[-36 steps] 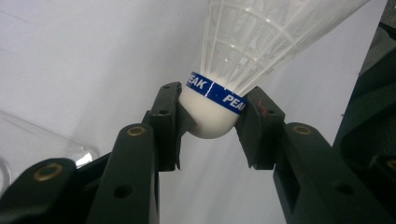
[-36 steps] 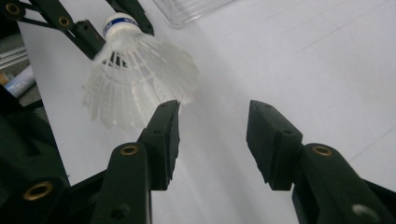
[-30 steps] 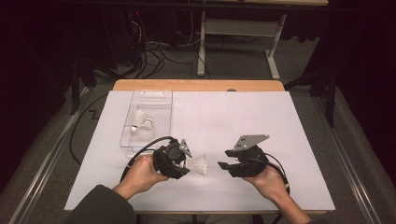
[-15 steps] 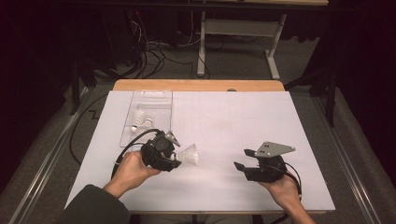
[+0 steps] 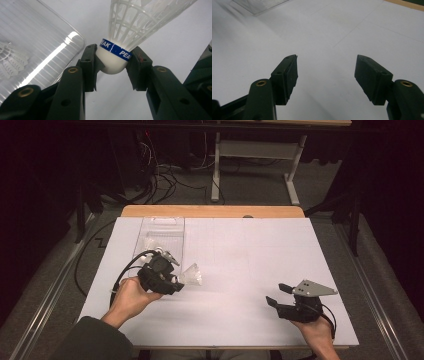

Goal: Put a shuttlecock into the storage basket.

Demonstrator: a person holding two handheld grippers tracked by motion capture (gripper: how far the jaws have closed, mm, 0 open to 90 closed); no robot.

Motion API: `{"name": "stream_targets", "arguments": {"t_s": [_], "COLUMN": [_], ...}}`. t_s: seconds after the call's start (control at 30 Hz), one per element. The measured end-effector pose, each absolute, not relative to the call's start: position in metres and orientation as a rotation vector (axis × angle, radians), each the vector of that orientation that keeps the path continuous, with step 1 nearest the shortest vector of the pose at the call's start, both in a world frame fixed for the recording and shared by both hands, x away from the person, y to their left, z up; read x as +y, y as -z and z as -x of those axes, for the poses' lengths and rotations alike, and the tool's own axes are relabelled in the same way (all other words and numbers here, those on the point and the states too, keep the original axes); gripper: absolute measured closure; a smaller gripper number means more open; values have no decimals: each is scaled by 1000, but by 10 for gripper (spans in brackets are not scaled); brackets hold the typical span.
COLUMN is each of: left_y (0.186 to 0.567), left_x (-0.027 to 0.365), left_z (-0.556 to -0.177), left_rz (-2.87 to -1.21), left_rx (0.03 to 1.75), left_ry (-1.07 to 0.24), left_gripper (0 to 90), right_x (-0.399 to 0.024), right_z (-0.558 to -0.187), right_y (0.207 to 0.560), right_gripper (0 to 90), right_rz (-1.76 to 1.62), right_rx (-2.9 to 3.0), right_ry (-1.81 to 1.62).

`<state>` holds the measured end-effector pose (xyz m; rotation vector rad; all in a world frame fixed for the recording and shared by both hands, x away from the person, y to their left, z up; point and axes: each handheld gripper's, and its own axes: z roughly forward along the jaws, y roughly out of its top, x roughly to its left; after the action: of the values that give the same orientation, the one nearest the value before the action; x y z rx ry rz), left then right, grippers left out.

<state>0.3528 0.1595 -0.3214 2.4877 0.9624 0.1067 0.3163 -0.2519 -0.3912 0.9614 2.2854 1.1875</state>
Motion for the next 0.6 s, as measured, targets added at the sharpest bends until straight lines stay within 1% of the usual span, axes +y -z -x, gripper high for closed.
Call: {"name": "stream_targets", "arguments": {"t_s": [0.3,0.6], "left_y": [315,311], "left_x": [177,186], "left_z": [-361,-367], "left_rz": [-2426,-2404], "left_rx": [1034,1083], "left_ry": [-116,-134], "left_gripper": [626,626], "right_x": [-269,-277], "right_z": [-308,-304], "right_y": [402,407], "right_gripper": [334,328], "right_rz": [-1018,-1038], "right_rx": [2207,2172], "right_ry": [-1257,-1282]}}
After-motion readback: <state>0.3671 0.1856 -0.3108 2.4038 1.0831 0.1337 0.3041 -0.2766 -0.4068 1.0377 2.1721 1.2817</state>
